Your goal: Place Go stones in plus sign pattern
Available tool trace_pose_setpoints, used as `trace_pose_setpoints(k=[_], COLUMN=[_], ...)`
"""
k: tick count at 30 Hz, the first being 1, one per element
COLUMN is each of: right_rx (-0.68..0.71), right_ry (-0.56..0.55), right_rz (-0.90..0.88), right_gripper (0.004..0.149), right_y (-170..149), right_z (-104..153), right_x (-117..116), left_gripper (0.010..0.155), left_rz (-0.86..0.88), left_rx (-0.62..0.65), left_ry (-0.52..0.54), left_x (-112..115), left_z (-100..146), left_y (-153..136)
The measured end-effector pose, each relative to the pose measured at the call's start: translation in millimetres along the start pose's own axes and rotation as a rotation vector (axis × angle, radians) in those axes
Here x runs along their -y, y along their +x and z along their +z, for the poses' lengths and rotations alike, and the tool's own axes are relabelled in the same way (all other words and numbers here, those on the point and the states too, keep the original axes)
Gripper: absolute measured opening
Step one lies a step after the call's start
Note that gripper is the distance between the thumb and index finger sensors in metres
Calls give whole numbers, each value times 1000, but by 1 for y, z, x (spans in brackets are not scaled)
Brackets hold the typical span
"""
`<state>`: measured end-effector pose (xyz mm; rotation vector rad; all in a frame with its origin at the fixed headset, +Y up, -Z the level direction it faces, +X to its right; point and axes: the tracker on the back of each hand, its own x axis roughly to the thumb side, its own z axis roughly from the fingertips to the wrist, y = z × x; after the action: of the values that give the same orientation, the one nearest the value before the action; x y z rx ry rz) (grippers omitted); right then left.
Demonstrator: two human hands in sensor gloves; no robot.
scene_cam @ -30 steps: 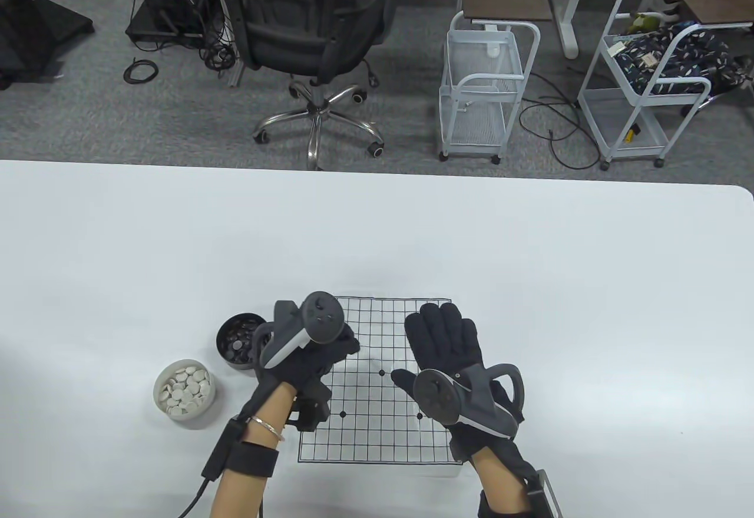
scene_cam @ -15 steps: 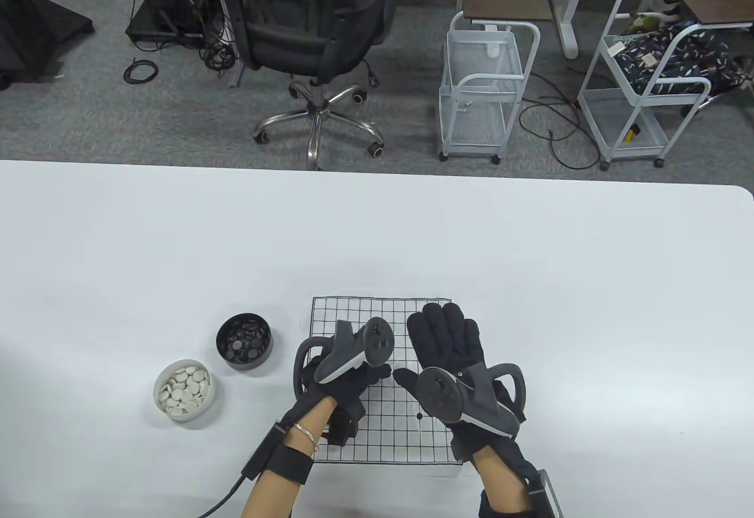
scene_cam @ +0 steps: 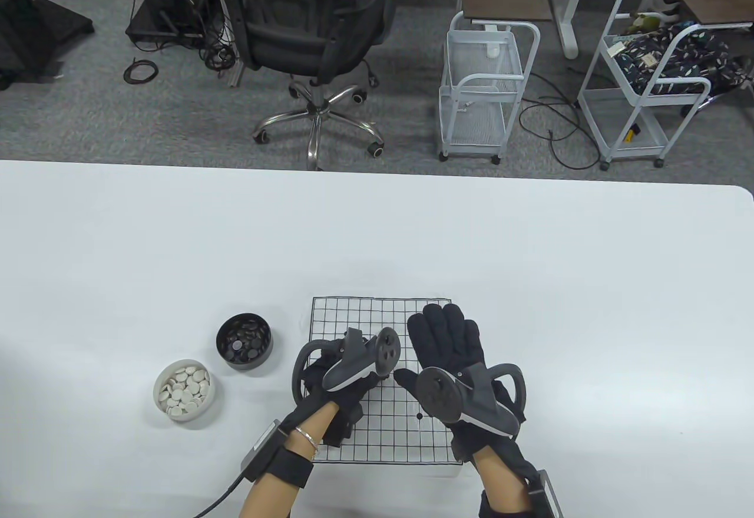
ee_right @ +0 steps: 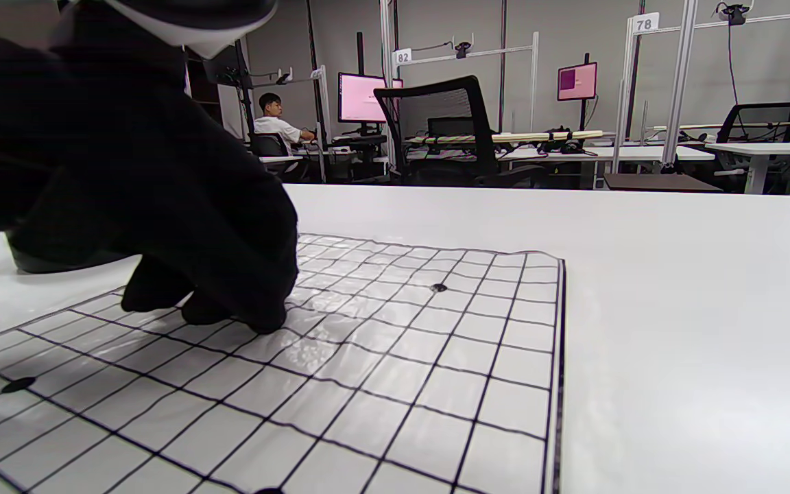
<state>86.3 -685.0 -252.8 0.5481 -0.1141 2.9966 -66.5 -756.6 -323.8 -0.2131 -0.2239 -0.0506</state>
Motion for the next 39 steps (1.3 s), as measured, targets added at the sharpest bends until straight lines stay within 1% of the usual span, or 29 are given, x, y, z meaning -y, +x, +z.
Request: trace_pose_setpoints(k=[6,8,10,12,14,17,19,23,27,33,39], right_rx=[-2,-1,-1,-1,0,-1,-2,-5,-6,-6,-7], right_ry=[1,1,2,3,3,2,2,4,8,5,5], right_rz=[-5,-7,-4,-1,1,0,1,0,3,2,3], right_gripper=[81,81,81,81,81,81,81,81,81,81,81], right_y=[0,0,0,0,0,0,0,-1,-1,-1,-1], right_z=[0,0,0,0,0,0,0,0,0,0,0], right_x=[0,0,0,-1,-1,0,-1,-1,-1,-1,-1], left_gripper=[46,49,51,53,56,59,62,57,54,52,53], left_rz=[27,42,37,13,-23,-50,-51,-80,-72,-166,-189], left_rx=[13,14,-11,-66,-152,-310,-424,-546,-582,-621,-632], left_ry=[-3,14,56,110,152,159,123,9,-48,-52,-65], left_x=[-2,-8,-18,-30,-40,-46,-43,-31,-19,-11,-9], left_z=[2,5,9,16,23,30,30,27,22,17,16], left_y=[-5,-11,-22,-39,-61,-100,-124,-155,-164,-158,-157])
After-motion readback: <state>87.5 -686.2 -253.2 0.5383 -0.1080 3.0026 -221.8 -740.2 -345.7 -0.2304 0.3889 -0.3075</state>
